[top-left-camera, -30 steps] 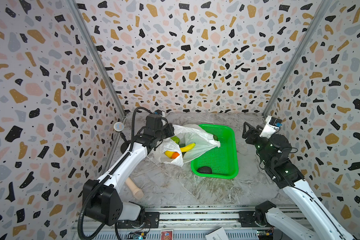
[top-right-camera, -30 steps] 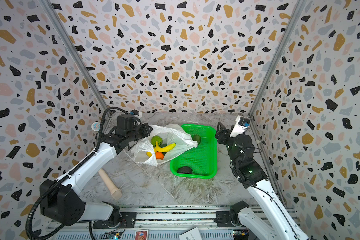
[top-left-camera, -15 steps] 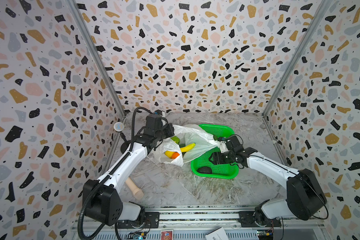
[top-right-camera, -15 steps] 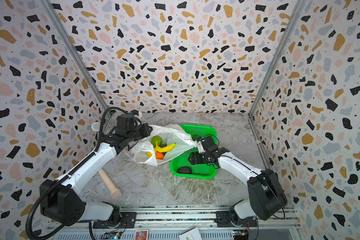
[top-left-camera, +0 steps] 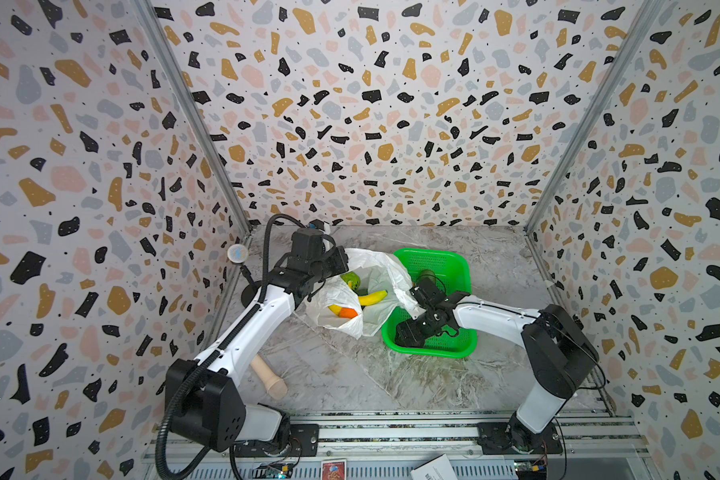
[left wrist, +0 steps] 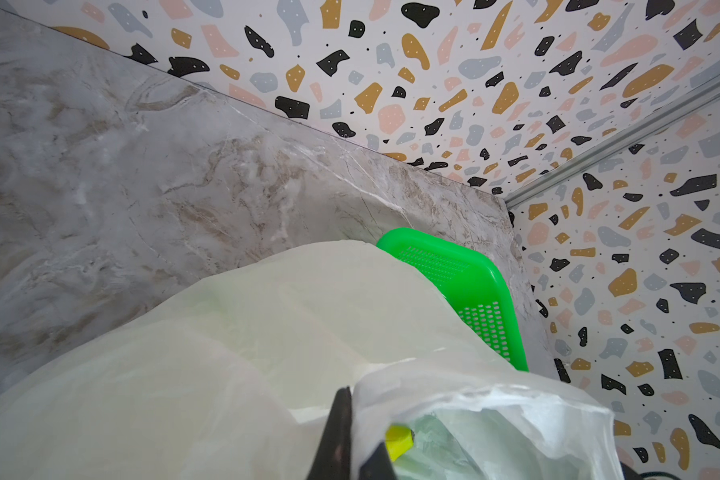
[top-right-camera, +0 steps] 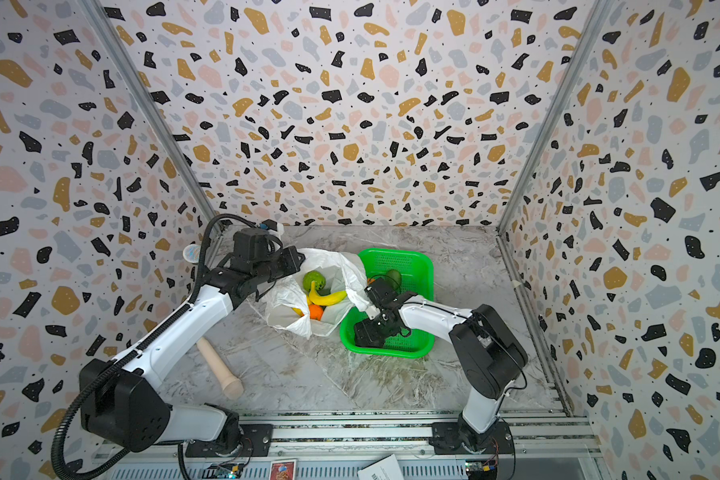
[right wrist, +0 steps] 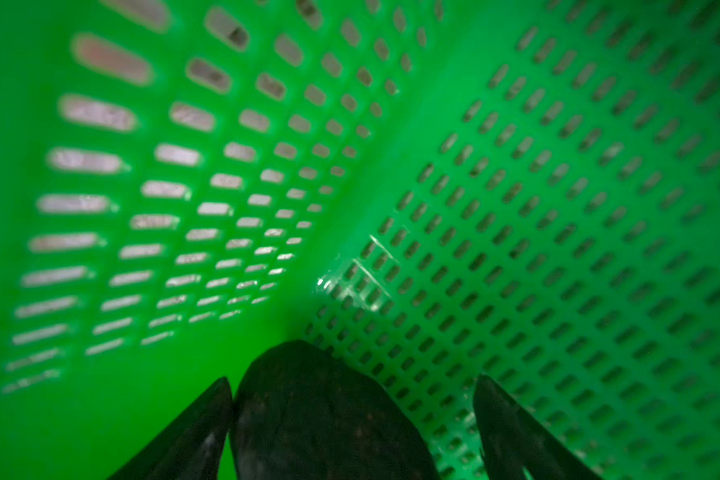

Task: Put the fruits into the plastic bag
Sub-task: 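Close the right gripper on the dark avocado, then lift the avocado and carry it over the bag mouth with the right gripper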

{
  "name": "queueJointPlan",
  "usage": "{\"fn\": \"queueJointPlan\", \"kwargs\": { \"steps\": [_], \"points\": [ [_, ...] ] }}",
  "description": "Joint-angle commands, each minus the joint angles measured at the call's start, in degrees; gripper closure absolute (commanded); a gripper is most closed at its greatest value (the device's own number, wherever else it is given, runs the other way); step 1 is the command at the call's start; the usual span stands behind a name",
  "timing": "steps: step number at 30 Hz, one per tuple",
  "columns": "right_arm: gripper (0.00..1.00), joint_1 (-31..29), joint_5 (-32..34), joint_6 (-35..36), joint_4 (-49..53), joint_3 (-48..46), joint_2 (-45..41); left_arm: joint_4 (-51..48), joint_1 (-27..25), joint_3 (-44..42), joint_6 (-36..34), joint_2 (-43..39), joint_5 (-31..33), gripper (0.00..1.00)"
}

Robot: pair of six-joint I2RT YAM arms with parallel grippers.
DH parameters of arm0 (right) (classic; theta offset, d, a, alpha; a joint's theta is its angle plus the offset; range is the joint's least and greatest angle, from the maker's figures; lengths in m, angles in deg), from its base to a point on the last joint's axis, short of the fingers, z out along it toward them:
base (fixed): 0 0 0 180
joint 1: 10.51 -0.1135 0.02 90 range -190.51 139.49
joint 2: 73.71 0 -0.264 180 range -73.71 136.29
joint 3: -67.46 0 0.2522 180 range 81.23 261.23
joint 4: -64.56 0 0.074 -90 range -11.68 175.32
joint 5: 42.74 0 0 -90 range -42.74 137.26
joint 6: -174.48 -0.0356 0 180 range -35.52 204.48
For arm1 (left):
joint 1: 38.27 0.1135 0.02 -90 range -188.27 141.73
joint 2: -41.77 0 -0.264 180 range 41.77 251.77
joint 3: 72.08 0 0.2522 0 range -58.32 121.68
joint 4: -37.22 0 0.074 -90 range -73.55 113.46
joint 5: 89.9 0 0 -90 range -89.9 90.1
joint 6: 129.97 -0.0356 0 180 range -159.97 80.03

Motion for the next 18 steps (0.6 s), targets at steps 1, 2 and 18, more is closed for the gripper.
{"fn": "queueJointPlan", "kwargs": {
  "steps": [1,2,18],
  "points": [
    [0.12,-2.21,7.03,2.11,4.85,1.61,1.68,0.89,-0.3,1.07,-0.69,-0.85,0.16,1.0],
    [0.14,-2.56,8.21,2.13,4.97,1.65,2.06,0.92,-0.26,0.93,-0.69,-0.84,0.17,1.0],
    [0.44,4.55,9.6,-1.63,-1.45,-3.16,-10.96,0.97,-0.23,0.87,-0.8,-0.74,0.16,1.0]
  ]
}}
